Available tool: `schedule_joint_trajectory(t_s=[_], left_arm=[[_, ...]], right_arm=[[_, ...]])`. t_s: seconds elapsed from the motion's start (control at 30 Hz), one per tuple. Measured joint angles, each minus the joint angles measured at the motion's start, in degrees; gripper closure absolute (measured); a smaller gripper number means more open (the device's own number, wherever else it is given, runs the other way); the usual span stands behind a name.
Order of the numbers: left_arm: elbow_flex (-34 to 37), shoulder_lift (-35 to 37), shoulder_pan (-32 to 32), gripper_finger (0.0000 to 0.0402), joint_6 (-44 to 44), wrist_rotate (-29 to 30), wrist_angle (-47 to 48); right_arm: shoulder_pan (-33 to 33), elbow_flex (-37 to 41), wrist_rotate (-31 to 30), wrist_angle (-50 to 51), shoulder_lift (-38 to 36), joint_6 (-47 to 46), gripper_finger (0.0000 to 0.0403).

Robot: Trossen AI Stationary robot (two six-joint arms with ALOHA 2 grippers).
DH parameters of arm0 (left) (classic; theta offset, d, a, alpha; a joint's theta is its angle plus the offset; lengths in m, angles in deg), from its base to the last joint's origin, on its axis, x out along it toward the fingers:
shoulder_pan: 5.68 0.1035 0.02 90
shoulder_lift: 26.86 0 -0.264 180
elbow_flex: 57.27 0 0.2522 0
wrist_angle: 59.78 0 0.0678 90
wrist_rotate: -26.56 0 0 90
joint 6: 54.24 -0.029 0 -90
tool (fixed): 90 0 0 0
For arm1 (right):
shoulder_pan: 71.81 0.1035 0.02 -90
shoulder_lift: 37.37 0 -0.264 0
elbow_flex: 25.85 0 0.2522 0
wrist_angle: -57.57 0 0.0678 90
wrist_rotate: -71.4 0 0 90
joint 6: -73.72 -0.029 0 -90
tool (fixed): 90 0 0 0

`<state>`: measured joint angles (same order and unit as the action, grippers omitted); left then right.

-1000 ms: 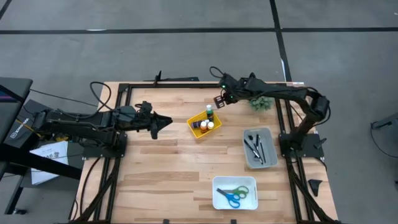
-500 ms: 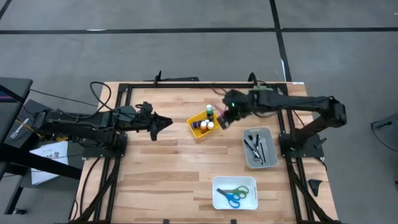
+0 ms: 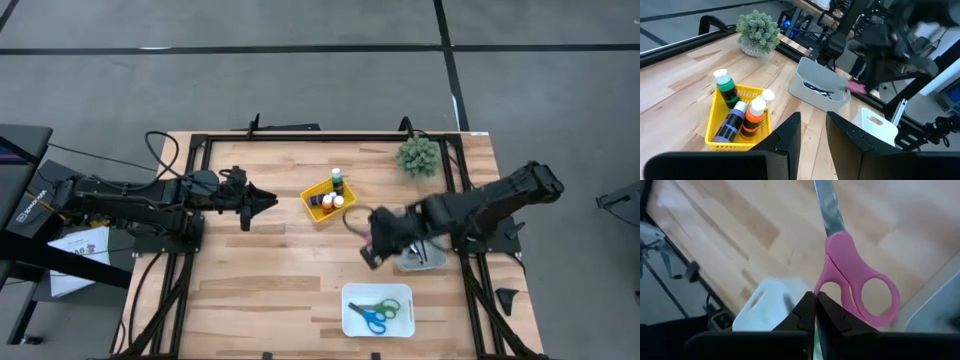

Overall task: Pick & Place Paint Supplies
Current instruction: Put the pink scissors into the white bin

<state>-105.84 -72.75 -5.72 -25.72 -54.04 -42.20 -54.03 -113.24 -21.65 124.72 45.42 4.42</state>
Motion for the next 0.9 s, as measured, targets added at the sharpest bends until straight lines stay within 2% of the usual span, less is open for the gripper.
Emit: schedule_joint_trajectory(t_s=[0.23, 0.37, 0.7, 0.9], left_arm=[[0.0, 0.0, 0.0, 0.0316, -0.7, 0.0, 0.1], [0.0, 0.0, 0.0, 0.0316, -1.6, -0.2, 0.1], [0.0, 0.0, 0.0, 0.0316, -1.5, -0.2, -0.1], [0.0, 0.0, 0.0, 0.0316, 0.2, -0.2, -0.1]], right_arm=[[11.9, 0.0, 0.0, -5.3, 5.4, -18.4, 0.0403], [17.0, -0.4, 0.0, -9.7, 9.1, -25.0, 0.0403], [24.5, -9.4, 3.1, -5.9, 18.6, -24.0, 0.0403], [25.7, -10.0, 4.6, 1.0, 20.8, -16.4, 0.0403]])
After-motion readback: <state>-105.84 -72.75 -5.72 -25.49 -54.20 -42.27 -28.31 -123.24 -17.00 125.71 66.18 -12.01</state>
